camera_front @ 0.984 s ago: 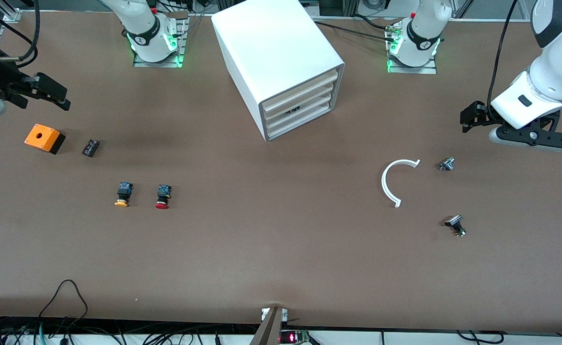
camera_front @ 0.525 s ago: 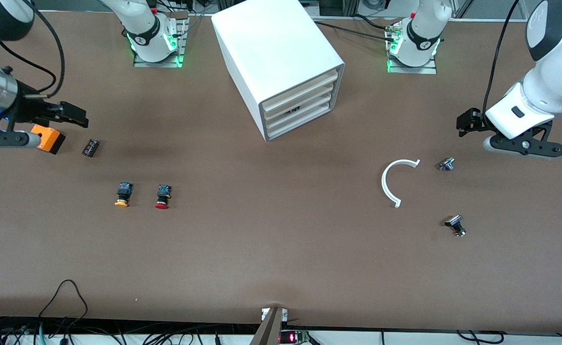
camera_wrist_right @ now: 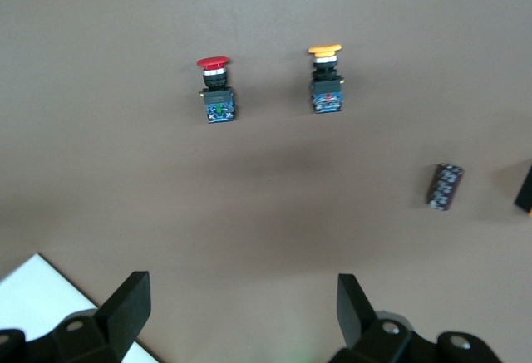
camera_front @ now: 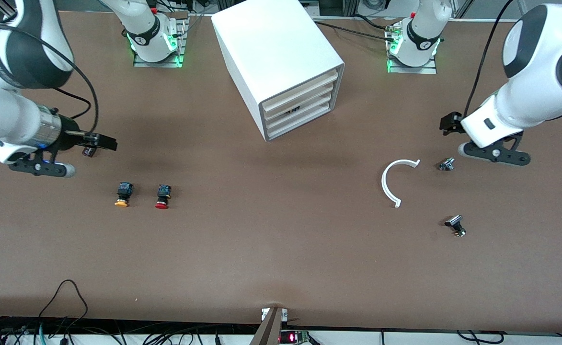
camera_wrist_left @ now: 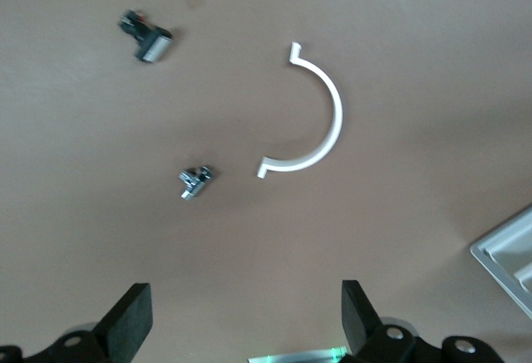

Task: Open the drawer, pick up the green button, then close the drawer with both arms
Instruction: 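Move the left gripper to the drawer handle while the right gripper approaches the cabinet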

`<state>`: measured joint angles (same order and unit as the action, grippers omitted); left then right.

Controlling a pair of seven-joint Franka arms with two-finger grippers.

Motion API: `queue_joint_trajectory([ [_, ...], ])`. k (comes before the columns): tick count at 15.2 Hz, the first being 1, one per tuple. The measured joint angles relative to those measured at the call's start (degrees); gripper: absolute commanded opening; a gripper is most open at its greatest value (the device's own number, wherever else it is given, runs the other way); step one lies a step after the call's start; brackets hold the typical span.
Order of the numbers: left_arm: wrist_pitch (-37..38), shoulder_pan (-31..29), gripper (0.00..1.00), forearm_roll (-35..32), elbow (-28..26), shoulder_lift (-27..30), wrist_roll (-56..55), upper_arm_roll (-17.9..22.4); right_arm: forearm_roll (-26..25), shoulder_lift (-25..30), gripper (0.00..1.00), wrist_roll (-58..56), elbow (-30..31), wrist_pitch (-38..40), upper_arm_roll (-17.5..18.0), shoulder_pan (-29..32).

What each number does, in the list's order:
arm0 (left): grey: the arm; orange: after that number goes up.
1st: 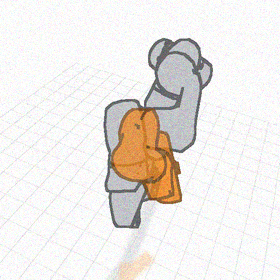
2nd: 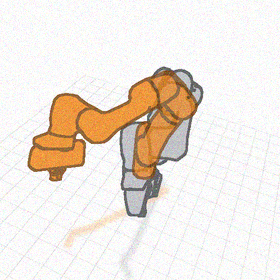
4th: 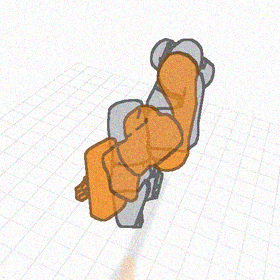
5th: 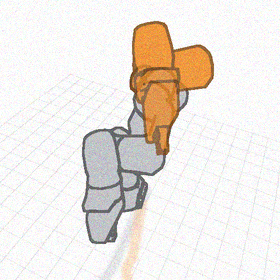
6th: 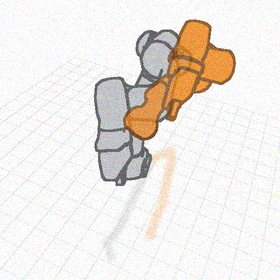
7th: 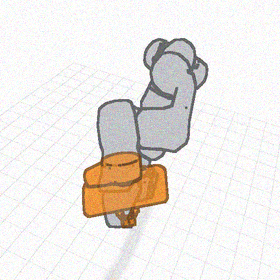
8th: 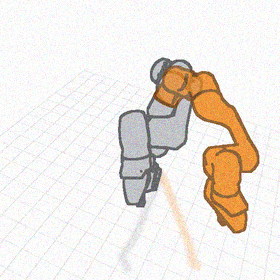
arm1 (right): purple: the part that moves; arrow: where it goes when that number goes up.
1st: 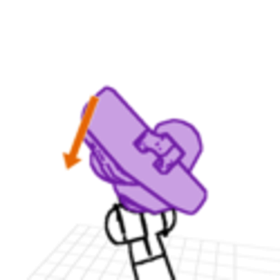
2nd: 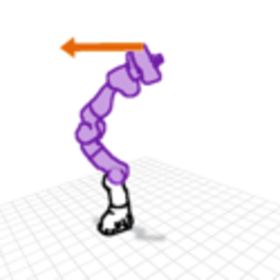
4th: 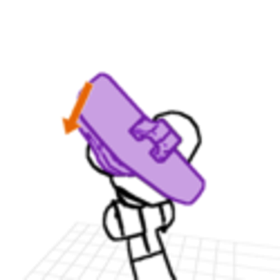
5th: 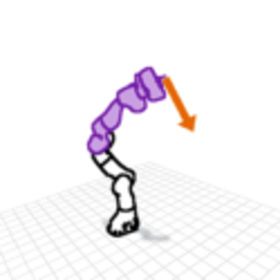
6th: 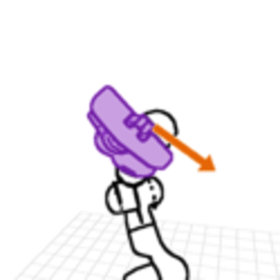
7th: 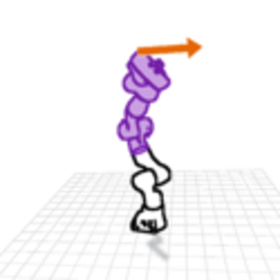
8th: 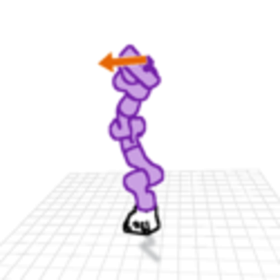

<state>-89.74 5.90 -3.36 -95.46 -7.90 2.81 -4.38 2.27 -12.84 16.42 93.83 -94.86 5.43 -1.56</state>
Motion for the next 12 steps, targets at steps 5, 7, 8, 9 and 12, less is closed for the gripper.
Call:
queue_joint_trajectory([
  [5,0.65,1.16,1.00,15.08,-0.08,-4.13,4.07,-1.09,0.00,-3.49,0.99,8.62,0.53,-3.97,0.14,-4.73],
  [7,0.70,0.27,1.00,24.31,-0.35,-6.94,11.73,-0.97,-0.01,-4.82,0.99,11.73,0.54,-5.67,0.16,-6.44],
  [8,0.72,-0.34,1.00,28.64,-0.53,-8.64,15.27,-0.91,-0.01,-5.42,0.99,13.46,0.54,-6.37,0.18,-7.34],
  [9,0.76,-0.83,1.00,32.46,-0.88,-10.26,18.42,-0.89,-0.02,-6.03,0.99,15.24,0.55,-7.09,0.19,-8.20],
  [12,-0.14,-1.03,1.00,43.61,-5.42,-13.62,27.14,-0.94,-0.02,-7.90,0.99,20.93,0.55,-8.98,0.24,-10.79],
])
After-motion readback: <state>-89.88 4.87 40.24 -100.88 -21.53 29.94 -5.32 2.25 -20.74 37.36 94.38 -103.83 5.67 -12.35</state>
